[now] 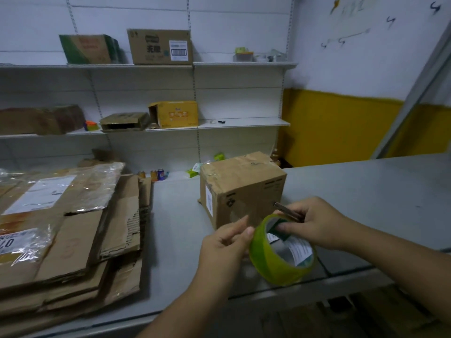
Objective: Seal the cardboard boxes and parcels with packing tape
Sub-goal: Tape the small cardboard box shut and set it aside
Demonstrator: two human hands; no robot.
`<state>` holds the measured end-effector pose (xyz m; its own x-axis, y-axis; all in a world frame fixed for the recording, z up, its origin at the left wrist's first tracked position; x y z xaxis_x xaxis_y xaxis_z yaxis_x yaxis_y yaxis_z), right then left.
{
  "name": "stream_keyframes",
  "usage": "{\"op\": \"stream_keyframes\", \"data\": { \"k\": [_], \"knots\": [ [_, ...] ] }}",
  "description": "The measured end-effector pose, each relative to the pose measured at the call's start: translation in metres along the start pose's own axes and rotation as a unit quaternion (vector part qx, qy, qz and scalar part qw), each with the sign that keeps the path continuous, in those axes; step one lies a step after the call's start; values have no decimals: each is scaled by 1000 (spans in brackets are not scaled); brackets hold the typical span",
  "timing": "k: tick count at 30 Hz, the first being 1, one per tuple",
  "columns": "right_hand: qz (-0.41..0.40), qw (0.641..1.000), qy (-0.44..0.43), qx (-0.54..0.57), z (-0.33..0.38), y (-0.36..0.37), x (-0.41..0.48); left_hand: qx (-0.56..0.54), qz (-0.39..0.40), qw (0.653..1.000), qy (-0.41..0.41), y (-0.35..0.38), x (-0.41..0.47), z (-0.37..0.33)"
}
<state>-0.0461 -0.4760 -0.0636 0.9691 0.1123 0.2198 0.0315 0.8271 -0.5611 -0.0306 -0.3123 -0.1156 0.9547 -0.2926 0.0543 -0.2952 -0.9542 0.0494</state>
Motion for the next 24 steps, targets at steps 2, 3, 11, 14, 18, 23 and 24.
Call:
{"op": "stream_keyframes", "data": {
  "k": [2, 3, 11, 14, 18, 23, 24],
  "knots": [
    [7, 1000, 6, -7, -3, -6, -1, -45, -13, 999, -9, 6, 3, 6],
    [7, 1000, 6, -9, -4, -10, -2, -88, -23, 995, -29, 7, 6, 11],
    [59, 998, 33, -2, -30, -33, -8, 23, 119, 993, -11, 54, 20, 16],
    [72, 995, 58, -29, -51, -47, -6, 126, 34, 991, 43, 53, 28, 10],
    [82, 992, 88, -48, -73, -57, -5, 156, 65, 985, 24, 68, 30, 17],
    [112, 988, 89, -58, -82, -55, 0, 230, 140, 963, 19, 86, 39, 20],
    [121, 987, 85, -61, -80, -54, 0, 223, 147, 963, 23, 90, 42, 18]
  ]
}}
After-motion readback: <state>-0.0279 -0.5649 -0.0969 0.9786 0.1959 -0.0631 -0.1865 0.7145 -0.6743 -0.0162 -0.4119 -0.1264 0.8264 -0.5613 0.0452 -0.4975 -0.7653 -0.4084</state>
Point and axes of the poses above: each hand's wrist, its own x-axis towards the middle knuckle, its own y-axis out of the palm, z = x × y, the point moved 8 cm from there along x, towards the middle knuckle, and after that the axes turned 10 degrees about x, right-handed, at the moved point
